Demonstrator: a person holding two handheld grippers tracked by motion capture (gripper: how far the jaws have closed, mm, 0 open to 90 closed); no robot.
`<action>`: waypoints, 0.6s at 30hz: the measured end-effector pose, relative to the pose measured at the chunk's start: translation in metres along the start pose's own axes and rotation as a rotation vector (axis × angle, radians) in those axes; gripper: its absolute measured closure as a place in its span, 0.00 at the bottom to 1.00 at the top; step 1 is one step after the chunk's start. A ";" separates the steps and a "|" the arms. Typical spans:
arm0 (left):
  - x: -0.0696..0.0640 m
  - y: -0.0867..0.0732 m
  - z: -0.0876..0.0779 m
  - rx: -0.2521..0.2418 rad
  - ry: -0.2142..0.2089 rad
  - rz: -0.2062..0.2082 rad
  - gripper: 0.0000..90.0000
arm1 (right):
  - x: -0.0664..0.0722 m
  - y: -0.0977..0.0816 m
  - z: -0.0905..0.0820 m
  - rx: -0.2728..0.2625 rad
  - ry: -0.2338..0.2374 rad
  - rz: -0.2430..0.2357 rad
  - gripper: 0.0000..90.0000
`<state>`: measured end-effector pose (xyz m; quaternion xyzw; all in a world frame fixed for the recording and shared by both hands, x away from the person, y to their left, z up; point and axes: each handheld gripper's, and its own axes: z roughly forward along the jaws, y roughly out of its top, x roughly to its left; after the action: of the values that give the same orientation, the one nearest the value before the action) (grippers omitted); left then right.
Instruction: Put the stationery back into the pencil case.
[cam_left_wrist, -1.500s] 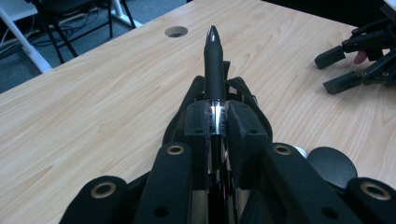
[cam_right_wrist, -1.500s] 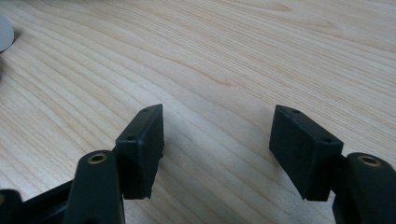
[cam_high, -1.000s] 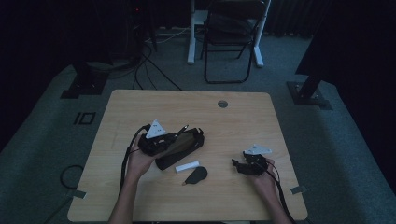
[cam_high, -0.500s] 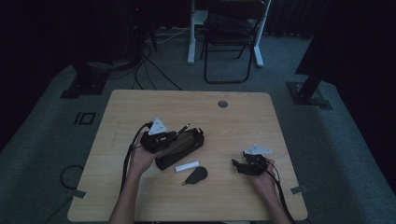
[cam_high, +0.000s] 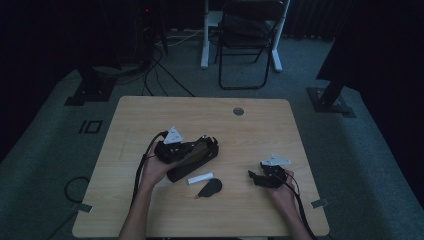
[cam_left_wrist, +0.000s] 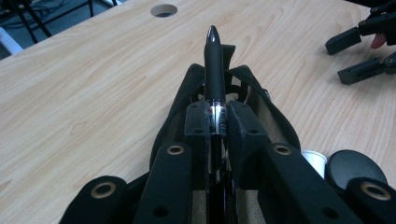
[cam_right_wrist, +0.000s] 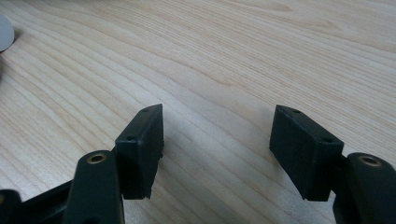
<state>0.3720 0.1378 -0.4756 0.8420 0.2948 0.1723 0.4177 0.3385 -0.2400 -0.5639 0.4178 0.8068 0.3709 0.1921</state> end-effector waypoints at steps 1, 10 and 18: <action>0.000 0.000 0.001 0.003 0.000 0.000 0.88 | 0.000 0.000 0.000 0.000 0.000 0.000 0.39; -0.002 -0.001 0.008 0.029 -0.016 0.009 0.88 | 0.000 0.000 0.000 0.000 0.001 0.000 0.39; -0.005 -0.002 0.012 0.054 -0.019 0.017 0.88 | 0.000 0.000 0.000 0.000 0.001 -0.001 0.39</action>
<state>0.3742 0.1283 -0.4841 0.8571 0.2880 0.1598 0.3960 0.3387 -0.2400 -0.5639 0.4170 0.8072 0.3711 0.1918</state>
